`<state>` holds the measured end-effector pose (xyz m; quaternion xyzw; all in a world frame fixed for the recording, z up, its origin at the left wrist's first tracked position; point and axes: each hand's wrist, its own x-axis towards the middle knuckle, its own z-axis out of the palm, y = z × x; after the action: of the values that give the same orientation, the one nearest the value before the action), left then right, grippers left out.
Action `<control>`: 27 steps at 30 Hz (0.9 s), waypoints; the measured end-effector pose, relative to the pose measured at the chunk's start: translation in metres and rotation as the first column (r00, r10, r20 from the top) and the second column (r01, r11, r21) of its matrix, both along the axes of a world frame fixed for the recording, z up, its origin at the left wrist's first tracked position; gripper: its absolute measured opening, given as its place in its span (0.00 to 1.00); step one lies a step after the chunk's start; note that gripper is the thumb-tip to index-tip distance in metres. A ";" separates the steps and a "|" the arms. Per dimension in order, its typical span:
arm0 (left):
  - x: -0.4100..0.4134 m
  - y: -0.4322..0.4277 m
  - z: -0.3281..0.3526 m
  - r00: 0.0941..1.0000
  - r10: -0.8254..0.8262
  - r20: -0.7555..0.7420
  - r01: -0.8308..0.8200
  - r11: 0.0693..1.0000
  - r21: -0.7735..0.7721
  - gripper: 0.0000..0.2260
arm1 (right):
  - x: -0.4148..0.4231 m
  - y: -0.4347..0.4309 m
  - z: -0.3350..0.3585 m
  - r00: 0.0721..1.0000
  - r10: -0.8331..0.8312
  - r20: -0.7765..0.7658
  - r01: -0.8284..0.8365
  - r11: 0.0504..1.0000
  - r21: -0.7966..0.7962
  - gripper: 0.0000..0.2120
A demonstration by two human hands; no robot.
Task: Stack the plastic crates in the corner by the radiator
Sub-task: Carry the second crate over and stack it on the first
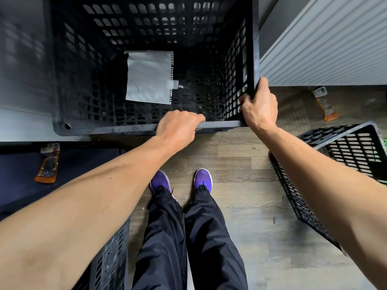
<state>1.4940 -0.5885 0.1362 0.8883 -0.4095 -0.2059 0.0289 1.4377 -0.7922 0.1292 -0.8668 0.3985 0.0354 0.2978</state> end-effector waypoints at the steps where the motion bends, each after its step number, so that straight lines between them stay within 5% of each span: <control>1: -0.001 0.000 0.000 1.000 0.008 0.000 -0.008 1.000 -0.001 0.13 | -0.001 -0.001 0.000 1.000 0.001 0.005 -0.001 1.000 0.005 0.10; 27: -0.007 -0.006 -0.011 0.995 0.075 0.057 -0.073 0.996 -0.046 0.13 | 0.002 -0.011 -0.001 0.997 0.071 0.034 -0.072 0.997 0.017 0.10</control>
<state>1.4866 -0.5945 0.1254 0.9078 -0.3813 -0.1693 0.0439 1.4398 -0.8033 0.1282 -0.8781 0.3618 0.0351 0.3111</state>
